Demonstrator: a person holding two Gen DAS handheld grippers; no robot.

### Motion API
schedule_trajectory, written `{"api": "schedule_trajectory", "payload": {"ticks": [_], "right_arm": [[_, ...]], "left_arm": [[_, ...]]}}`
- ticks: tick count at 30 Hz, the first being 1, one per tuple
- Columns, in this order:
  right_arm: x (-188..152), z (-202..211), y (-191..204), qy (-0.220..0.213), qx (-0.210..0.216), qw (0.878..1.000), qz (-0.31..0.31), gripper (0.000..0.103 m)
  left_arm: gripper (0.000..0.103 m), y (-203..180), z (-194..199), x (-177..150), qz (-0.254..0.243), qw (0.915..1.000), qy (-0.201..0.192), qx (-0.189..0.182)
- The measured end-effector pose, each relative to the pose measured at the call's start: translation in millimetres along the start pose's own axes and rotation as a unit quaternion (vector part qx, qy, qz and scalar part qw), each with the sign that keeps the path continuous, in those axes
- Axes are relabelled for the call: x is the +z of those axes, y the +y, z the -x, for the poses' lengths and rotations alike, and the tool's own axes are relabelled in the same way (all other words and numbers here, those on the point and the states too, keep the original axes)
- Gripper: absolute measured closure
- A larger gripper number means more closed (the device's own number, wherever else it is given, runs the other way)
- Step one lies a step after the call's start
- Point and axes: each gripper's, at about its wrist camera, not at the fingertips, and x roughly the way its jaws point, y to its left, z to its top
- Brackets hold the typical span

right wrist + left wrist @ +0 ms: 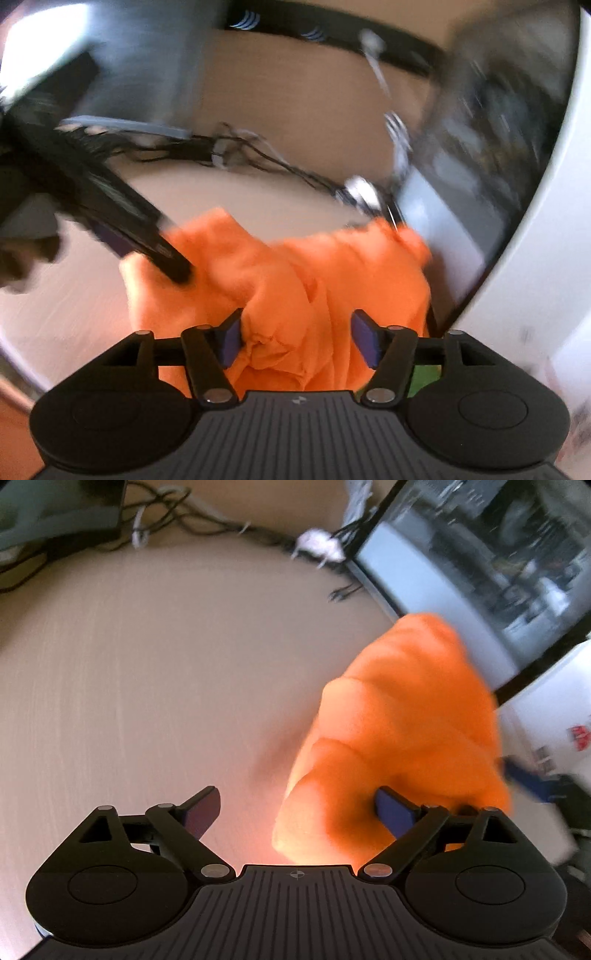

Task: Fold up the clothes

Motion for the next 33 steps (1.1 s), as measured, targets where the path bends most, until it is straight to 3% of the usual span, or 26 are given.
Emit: {"api": "schedule_trajectory", "payload": {"ticks": [2,5,8,11,12,15,17,18,20,23,24,26,27,28,31,33], "right_arm": [[5,13,16,-0.023,0.041,0.997,0.065,0.016],[3,7,46,-0.012,0.070,0.985,0.159,0.016],[-10,-27,66,0.034,0.045,0.975,0.215,0.015],[-15,-51,65,0.044,0.024,0.970,0.238,0.016],[-12,-55,60,0.046,0.026,0.973,0.225,0.018],[10,-65,23,0.061,0.067,0.993,0.073,0.031],[23,-72,-7,0.069,0.099,0.992,-0.045,0.041],[27,-75,-25,0.072,0.120,0.983,-0.115,0.044],[29,-81,-63,0.073,0.160,0.950,-0.257,0.049],[6,-80,-113,0.047,0.188,0.875,-0.444,0.050],[-8,-78,-129,0.035,0.188,0.843,-0.503,0.050],[-30,-75,-151,0.015,0.154,0.803,-0.576,0.050],[-34,-72,-158,0.009,0.124,0.805,-0.580,0.050],[-34,-69,-163,0.004,0.088,0.819,-0.567,0.050],[-21,-65,-157,0.008,0.012,0.875,-0.484,0.049],[-10,-71,-145,0.016,0.001,0.907,-0.422,0.049]], "left_arm": [[0.008,-1,-6,1,0.001,1.0000,0.004,0.008],[0.008,-2,-14,3,0.003,0.9998,0.009,0.020],[0.008,-3,-20,4,0.007,0.9995,0.013,0.028],[0.010,-3,-15,3,0.016,0.9995,0.008,0.024],[0.010,0,-10,4,0.026,0.9995,0.000,0.020],[0.010,11,13,8,0.062,0.9971,-0.043,0.008],[0.009,19,33,14,0.081,0.9936,-0.079,0.010],[0.009,22,41,18,0.086,0.9916,-0.095,0.017],[0.008,25,51,25,0.086,0.9893,-0.113,0.033],[0.008,21,48,29,0.081,0.9894,-0.110,0.049],[0.008,18,43,29,0.079,0.9901,-0.104,0.051],[0.008,9,30,28,0.067,0.9929,-0.083,0.053],[0.008,4,22,28,0.058,0.9943,-0.071,0.053],[0.007,-2,15,29,0.048,0.9954,-0.063,0.054],[0.007,-21,-4,29,0.018,0.9975,-0.040,0.055],[0.007,-33,-10,27,-0.001,0.9977,-0.035,0.059]]}}
